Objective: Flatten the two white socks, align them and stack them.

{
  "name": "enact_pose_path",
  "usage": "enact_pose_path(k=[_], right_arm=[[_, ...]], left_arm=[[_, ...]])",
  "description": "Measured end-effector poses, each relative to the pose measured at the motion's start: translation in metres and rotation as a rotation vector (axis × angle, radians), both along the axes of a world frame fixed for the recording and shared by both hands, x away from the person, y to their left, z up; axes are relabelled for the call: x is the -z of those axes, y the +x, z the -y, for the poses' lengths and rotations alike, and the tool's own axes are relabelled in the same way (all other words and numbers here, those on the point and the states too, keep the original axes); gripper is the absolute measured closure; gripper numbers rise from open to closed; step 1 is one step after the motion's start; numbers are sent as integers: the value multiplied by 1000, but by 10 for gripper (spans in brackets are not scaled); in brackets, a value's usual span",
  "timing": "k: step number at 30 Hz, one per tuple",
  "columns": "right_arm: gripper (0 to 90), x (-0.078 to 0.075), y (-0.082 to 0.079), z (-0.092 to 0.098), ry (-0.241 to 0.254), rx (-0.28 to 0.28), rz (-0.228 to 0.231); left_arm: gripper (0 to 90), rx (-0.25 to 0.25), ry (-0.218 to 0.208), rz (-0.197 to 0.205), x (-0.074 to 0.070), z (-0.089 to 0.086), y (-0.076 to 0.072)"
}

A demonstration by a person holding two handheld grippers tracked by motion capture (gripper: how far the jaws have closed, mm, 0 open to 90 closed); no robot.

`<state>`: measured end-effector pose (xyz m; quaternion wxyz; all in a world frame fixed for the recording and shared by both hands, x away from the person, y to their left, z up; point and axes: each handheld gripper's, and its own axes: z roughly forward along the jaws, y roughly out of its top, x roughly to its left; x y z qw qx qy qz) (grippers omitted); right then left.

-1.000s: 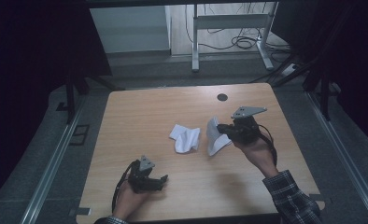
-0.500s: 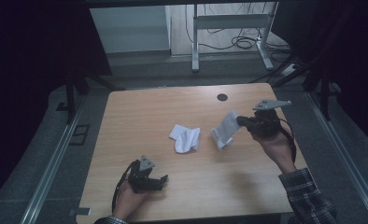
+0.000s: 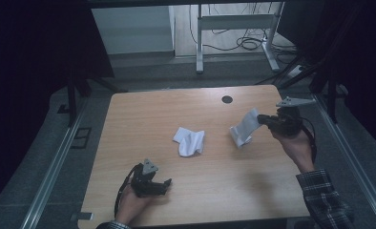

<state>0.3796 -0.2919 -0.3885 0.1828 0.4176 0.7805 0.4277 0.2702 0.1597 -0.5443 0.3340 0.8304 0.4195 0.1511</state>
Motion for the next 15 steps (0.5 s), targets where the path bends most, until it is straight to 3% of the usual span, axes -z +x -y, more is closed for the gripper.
enact_pose_path(k=[6, 15], right_arm=[[871, -7, -2, -9, 10, -27, 8], [872, -20, -6, -47, 25, -114, 29]], left_arm=[[111, 3, 3, 2, 0, 0, 0], [111, -3, -3, 2, 0, 0, 0]])
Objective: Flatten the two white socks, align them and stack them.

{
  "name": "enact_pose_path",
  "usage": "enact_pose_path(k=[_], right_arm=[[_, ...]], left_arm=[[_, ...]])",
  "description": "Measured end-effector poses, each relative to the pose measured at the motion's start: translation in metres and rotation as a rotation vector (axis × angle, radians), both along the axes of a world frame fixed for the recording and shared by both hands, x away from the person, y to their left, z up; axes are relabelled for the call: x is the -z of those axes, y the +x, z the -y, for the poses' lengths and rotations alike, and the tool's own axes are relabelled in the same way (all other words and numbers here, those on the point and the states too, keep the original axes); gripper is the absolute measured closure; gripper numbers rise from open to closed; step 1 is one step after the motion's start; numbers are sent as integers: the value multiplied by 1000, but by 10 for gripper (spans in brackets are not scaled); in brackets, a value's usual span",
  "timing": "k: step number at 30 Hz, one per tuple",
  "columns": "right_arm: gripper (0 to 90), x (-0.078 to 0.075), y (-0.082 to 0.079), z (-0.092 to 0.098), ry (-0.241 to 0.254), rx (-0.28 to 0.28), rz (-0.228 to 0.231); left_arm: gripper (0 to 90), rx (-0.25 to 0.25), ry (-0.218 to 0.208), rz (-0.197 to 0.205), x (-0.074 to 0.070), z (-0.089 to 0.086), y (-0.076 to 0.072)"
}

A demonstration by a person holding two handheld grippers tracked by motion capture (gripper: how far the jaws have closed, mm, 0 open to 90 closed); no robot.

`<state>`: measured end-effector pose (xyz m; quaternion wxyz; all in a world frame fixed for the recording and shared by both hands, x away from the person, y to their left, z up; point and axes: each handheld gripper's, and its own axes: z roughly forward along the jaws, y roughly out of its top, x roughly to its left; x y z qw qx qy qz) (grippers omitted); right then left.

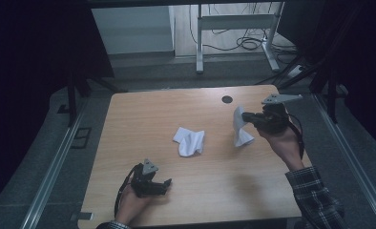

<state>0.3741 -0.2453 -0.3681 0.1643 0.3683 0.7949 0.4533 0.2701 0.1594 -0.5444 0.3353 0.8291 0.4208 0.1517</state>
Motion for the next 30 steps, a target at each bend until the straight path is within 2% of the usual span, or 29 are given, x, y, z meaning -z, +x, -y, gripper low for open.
enact_pose_path(k=[2, 4, 6, 10, 13, 15, 16, 18, 19, 23, 30], right_arm=[[873, -11, -3, -14, 17, -35, 13], [873, -14, -3, -17, 20, -42, 12], [873, -31, -7, -25, 26, -68, 36], [872, -49, -11, -23, 29, -68, 69], [871, -50, -11, -13, 4, -40, 68], [870, -43, -8, -4, -6, -21, 45], [869, -30, -4, 6, -19, 5, 16], [869, -17, 0, 15, -37, 30, -8], [869, -17, 0, 15, -37, 30, -8], [868, 12, 9, 36, -53, 88, -65], [863, 45, 13, 62, -88, 159, -106]], left_arm=[[111, 4, 2, 2, 0, 0, 0], [111, 3, 2, 1, 0, 0, 0], [111, 1, 0, -1, 0, 0, 0], [111, 4, 3, -1, 0, 0, 0], [111, 4, 3, 0, 0, 0, 0], [111, 3, 2, 1, 0, 0, 0], [111, 3, 2, 2, 0, 0, 0], [111, 2, 1, -1, 0, 0, 0], [111, 2, 1, -1, 0, 0, 0], [111, -1, 1, -3, 0, 0, 0], [111, -2, 0, -4, 0, 0, 0]])
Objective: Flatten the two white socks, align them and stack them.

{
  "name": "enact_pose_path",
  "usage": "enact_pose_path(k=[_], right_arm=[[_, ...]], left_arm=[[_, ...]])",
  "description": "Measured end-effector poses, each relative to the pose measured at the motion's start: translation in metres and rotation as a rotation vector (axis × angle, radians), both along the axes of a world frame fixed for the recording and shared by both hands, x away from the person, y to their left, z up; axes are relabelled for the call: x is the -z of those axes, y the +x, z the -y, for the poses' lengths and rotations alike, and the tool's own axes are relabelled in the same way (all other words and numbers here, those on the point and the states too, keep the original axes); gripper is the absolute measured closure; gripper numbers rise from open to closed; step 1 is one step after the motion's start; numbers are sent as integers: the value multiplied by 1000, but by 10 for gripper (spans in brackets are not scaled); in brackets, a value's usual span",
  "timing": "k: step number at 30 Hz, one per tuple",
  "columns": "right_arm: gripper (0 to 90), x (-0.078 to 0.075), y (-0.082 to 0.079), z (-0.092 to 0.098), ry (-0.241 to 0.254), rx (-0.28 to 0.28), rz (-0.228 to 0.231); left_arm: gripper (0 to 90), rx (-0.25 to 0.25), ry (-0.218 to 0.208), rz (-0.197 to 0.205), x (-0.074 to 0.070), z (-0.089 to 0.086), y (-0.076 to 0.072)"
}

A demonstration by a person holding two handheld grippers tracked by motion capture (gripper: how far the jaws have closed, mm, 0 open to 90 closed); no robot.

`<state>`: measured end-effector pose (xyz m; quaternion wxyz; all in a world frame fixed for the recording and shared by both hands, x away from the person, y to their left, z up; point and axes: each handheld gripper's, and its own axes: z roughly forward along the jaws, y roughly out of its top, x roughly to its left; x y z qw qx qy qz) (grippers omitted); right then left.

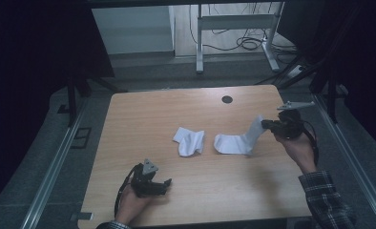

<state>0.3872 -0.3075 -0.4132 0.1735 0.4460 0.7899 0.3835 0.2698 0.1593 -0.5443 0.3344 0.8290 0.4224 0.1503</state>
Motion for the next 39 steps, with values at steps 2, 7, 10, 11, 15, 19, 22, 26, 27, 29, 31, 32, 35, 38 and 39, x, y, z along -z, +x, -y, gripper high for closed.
enact_pose_path(k=[2, 7, 10, 11, 15, 19, 22, 26, 27, 29, 31, 32, 35, 38, 39], right_arm=[[862, 4, 0, 3, 0, 9, -5], [858, 26, -1, 20, -12, 47, -39], [855, 44, -2, 30, -22, 70, -67], [854, 49, -3, 33, -25, 77, -75], [851, 70, -5, 44, -13, 109, -107], [829, 91, -8, 54, -20, 137, -144], [772, 104, -11, 59, -21, 147, -161], [682, 106, -13, 65, 5, 162, -140], [664, 105, -14, 66, 11, 164, -129], [651, 104, -16, 67, 30, 159, -119], [643, 104, -18, 65, 16, 150, -116], [638, 104, -18, 64, 7, 147, -111], [626, 103, -20, 63, 4, 142, -100], [629, 102, -21, 63, 7, 138, -97], [631, 102, -21, 63, 9, 137, -99]], left_arm=[[111, 0, 0, 0, 0, 0, 0], [111, 0, 0, 0, 0, 0, 0], [110, 0, 0, 0, 0, 0, 0], [110, 0, 1, 0, 0, 0, 0], [111, 5, 3, 1, 0, 0, 0], [111, 3, 3, -1, 0, 0, 0], [111, 4, 4, -3, 0, 0, 1], [113, -5, 11, -16, -2, 2, 3], [119, -16, 12, -24, -3, 3, 4], [140, -25, 24, -42, -5, 5, 7], [201, -26, 24, -63, -9, 7, 12], [239, -23, 10, -73, -11, 8, 15], [284, -10, -3, -66, -16, 12, 20], [313, 11, 7, -38, -25, 22, 26], [318, 22, 2, -29, -29, 25, 28]])
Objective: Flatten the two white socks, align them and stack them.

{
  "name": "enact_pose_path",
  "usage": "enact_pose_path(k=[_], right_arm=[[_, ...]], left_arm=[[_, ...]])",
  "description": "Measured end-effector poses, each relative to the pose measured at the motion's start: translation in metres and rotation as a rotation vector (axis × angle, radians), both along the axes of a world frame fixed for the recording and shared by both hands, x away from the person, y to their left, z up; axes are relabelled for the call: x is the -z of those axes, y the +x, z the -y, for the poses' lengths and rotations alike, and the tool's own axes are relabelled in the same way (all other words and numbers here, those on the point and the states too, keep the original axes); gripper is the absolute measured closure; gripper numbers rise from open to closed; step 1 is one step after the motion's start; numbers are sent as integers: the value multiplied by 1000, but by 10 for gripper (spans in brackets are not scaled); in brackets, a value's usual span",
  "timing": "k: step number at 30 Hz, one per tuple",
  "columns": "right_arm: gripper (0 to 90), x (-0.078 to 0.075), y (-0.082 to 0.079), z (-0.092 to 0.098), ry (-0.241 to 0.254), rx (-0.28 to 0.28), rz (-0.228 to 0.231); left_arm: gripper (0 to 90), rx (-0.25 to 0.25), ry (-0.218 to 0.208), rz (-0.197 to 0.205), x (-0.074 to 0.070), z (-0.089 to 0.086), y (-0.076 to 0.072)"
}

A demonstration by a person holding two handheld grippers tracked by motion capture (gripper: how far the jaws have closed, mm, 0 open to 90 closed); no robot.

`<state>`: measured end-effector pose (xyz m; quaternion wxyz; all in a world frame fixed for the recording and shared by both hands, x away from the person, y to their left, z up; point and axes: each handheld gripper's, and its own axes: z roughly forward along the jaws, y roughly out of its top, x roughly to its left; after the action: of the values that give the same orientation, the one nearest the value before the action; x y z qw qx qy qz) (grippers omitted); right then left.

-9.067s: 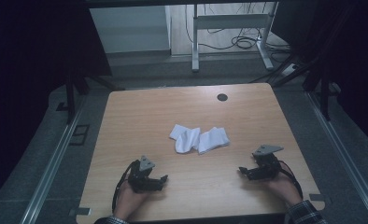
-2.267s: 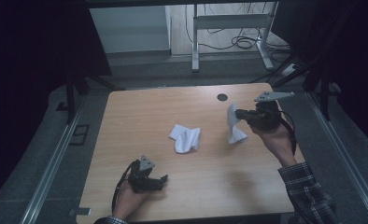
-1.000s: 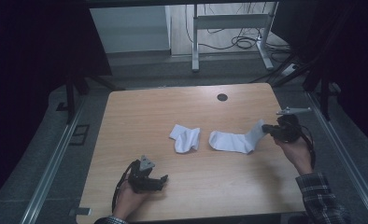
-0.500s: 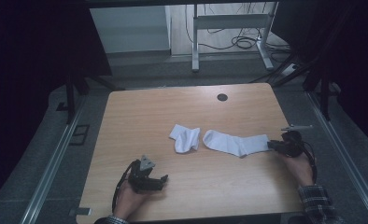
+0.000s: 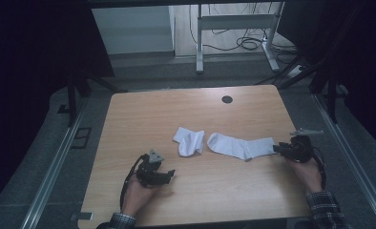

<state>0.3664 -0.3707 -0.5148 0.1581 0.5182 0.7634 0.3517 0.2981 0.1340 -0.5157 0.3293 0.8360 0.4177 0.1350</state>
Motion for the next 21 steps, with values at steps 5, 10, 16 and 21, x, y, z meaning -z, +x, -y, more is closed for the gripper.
enact_pose_path(k=[5, 10, 16, 21], right_arm=[[632, -2, -2, 1, 15, -2, 7], [659, -2, -4, 3, 13, 3, 10], [674, -1, -4, 2, -17, -7, 15], [691, -2, -4, 0, -18, -5, 24]], left_arm=[[342, 53, -13, 43, -15, 25, 16], [416, 108, 11, 68, -25, 53, 33], [490, 125, 18, 95, -28, 80, 52], [545, 141, 16, 116, -27, 100, 66]])
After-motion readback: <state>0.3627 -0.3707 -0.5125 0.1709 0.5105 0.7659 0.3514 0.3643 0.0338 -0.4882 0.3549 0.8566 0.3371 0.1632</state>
